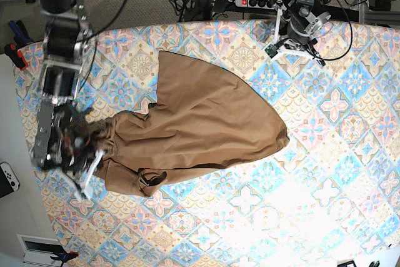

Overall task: Layout the t-shirt on the table in an organized manner, then fold the t-shirt properly
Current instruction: 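Release the shirt with the left gripper and drag the held end with the right gripper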

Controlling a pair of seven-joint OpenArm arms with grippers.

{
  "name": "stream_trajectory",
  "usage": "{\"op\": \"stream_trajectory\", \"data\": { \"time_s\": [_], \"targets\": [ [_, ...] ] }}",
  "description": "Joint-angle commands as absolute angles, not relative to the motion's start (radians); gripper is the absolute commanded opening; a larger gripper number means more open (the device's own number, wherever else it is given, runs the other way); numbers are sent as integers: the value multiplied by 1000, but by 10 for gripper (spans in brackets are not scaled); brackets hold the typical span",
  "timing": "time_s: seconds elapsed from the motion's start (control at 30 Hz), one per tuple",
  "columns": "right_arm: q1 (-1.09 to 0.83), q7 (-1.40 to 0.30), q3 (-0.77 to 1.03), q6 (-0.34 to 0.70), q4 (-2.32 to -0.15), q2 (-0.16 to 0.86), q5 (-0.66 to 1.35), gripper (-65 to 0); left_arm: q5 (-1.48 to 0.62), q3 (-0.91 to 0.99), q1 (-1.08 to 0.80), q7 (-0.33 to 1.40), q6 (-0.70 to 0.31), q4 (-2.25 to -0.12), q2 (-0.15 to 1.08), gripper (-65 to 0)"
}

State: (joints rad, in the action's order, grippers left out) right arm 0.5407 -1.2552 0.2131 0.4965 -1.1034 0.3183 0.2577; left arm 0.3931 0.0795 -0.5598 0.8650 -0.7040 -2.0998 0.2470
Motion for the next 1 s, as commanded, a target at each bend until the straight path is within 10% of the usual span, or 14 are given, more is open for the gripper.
{"op": "stream_trajectory", "data": {
  "time_s": [0.0, 0.1, 0.4, 0.97],
  "targets": [
    [541, -1264, 217, 496, -1106, 335, 251, -650, 394, 81, -553, 860, -698, -2114, 251, -650],
    [541, -1264, 217, 496, -1109, 335, 251, -650, 394, 81, -552, 860, -698, -2114, 251, -650],
    [536, -1222, 214, 496, -1133, 335, 249, -261, 403, 44, -490, 862, -698, -2111, 200, -650],
    [348, -1175, 616, 498, -1446, 337, 249, -241, 403, -30, -489, 862, -698, -2106, 200, -650]
  ]
}}
